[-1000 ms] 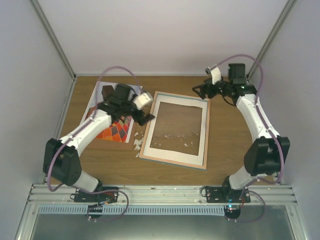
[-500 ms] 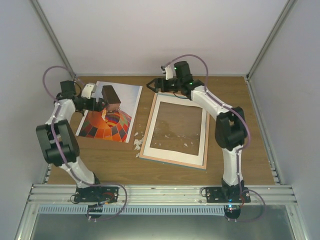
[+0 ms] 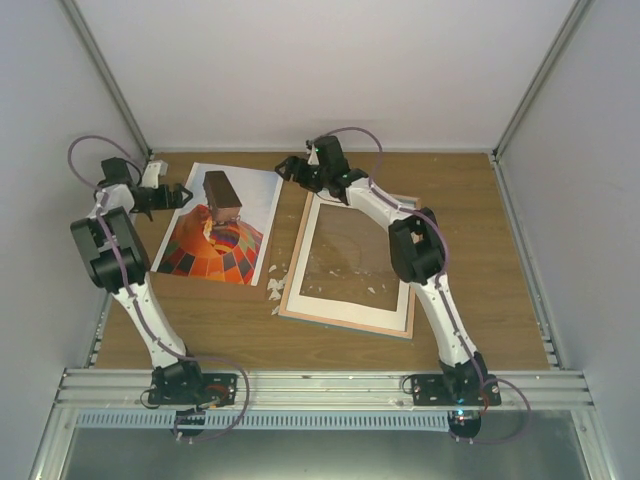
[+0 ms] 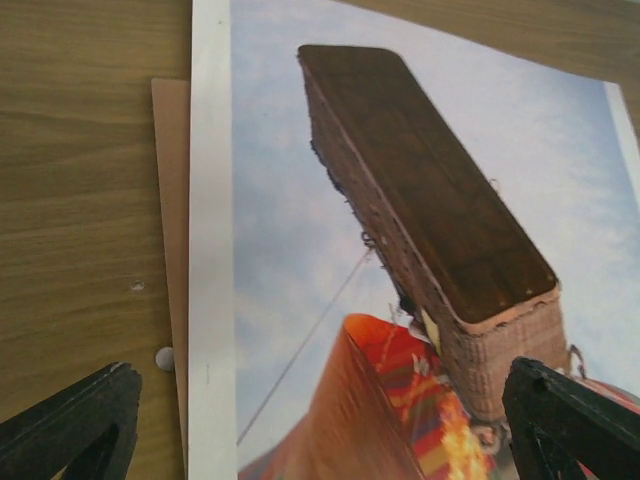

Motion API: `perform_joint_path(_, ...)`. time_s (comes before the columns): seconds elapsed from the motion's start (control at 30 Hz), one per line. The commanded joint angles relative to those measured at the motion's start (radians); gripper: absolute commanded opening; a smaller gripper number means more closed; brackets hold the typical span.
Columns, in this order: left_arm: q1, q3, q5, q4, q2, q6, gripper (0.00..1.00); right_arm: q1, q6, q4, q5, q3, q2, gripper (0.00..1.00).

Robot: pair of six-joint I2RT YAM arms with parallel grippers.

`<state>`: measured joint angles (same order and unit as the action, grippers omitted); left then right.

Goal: Put the photo into the frame
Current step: Pick up the photo at the center of the board.

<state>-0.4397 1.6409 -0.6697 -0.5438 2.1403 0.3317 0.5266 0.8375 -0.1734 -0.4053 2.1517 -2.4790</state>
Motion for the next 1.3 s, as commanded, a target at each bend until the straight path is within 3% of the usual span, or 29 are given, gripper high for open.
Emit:
perform_joint_path(0.0,-0.001,0.060,-0.028,0.009,0.069,-0.039,0.98,0.018,0.117,0.028,0.009,0.034,-0.079,0.82)
perform_joint_path(0.37,0.010,-0.016,0.045,0.065,0.079,-0.023,0.91,0.046,0.232,-0.028,0.036,0.075,-0.171,0.70)
perform_joint_path(0.8,0.036,-0.089,0.017,0.071,0.081,0.019,0.87,0.064,0.298,-0.061,0.062,0.103,-0.259,0.69)
perform_joint_path(1.03,0.064,-0.132,-0.007,0.069,0.059,0.035,0.79,0.064,0.307,-0.050,0.047,0.100,-0.279,0.68)
perform_joint_path(1.2,0.075,-0.163,0.008,0.080,0.047,0.043,0.77,0.066,0.312,-0.037,0.026,0.103,-0.286,0.59)
perform_joint_path(1.27,0.075,-0.174,0.010,0.083,0.046,0.043,0.77,0.064,0.305,-0.033,0.017,0.104,-0.283,0.51)
